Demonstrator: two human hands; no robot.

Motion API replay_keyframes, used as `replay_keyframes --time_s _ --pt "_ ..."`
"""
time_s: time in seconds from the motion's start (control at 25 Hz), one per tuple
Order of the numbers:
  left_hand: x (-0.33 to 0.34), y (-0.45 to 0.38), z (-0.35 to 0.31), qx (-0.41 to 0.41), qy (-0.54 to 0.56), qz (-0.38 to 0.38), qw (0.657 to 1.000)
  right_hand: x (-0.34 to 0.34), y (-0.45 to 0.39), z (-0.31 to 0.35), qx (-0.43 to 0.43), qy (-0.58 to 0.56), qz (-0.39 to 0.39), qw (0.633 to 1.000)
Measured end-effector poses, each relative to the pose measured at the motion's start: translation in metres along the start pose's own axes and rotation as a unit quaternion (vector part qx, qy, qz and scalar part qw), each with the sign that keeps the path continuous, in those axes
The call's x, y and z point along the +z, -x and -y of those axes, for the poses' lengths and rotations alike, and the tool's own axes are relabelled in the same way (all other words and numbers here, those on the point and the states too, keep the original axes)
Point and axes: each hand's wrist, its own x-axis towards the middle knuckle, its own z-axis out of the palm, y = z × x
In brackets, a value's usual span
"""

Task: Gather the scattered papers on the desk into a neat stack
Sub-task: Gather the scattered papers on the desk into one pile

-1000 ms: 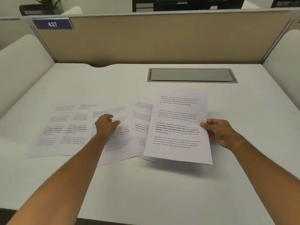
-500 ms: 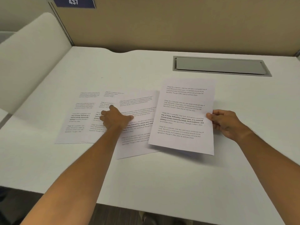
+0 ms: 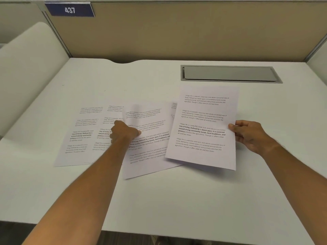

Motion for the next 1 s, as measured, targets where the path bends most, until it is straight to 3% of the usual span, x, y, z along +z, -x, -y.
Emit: replay_keyframes --time_s 0.16,0.32,0.56,0.8,1.0 --pt "-0.001 0.003 -0.001 0.036 0.011 0.009 0.999 -0.016 0.003 0.002 0.002 -0.004 -0.012 1.000" --pt "-0.005 0.004 -0.002 0.084 0.128 0.020 0.988 -0.035 0.004 0.006 0.001 -0.019 -0.025 1.000" --pt "0.008 0.007 -0.041 0.094 0.202 0.122 0.967 -0.051 0.008 0.013 -0.001 -0.036 -0.042 0.998" --pt "0.058 0.017 -0.076 0.157 0.127 0.106 0.974 -0.043 0.016 -0.004 0.027 -0.012 -0.025 0.999" --pt "0.075 0.027 -0.085 0.234 -0.073 0.044 0.969 -0.036 0.016 -0.015 0.041 -0.017 -0.032 0.999"
